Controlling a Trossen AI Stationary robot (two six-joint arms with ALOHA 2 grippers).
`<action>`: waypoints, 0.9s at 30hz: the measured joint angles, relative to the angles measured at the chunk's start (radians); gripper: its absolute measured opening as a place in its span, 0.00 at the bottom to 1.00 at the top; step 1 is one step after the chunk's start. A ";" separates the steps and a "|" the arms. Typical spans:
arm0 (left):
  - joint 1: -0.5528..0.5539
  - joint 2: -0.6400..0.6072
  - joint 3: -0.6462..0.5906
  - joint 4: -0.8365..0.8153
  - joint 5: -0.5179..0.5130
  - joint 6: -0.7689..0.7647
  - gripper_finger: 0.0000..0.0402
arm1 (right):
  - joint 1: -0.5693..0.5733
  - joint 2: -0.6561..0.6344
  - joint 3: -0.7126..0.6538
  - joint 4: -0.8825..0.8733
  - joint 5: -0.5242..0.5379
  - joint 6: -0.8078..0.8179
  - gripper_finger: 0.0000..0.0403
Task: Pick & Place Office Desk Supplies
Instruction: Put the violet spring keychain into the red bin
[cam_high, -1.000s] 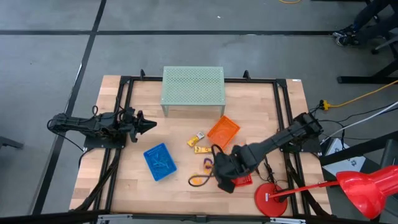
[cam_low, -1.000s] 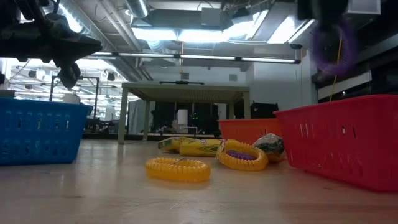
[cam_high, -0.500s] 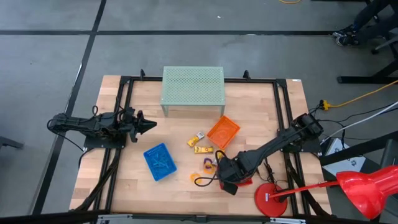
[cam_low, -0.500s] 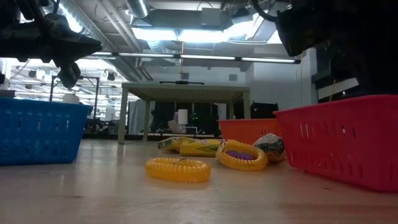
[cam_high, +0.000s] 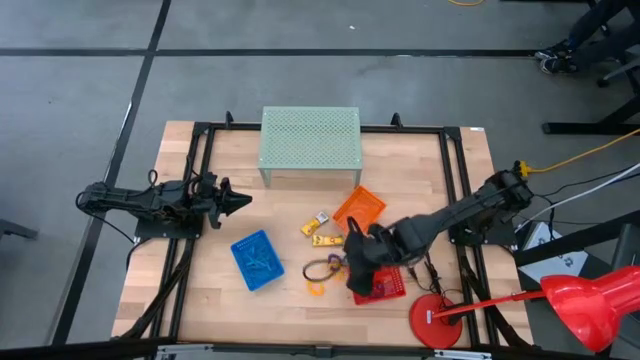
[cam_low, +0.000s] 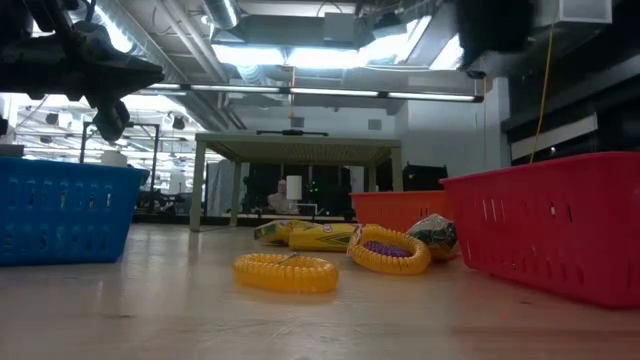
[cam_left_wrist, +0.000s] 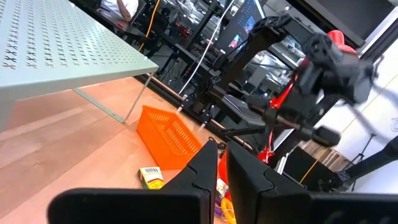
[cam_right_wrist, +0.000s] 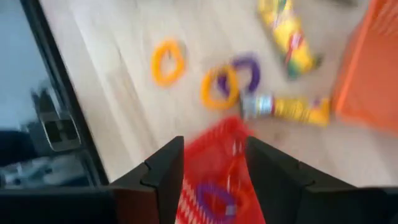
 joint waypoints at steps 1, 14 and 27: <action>0.000 0.000 0.000 0.000 0.000 0.000 0.08 | -0.014 -0.004 0.003 0.013 0.006 -0.020 0.43; 0.000 0.000 0.000 0.000 0.000 0.000 0.08 | -0.106 0.178 0.002 0.297 -0.135 -0.148 0.36; 0.000 0.000 0.000 0.000 0.000 0.000 0.08 | -0.098 0.303 0.001 0.458 -0.179 -0.075 0.33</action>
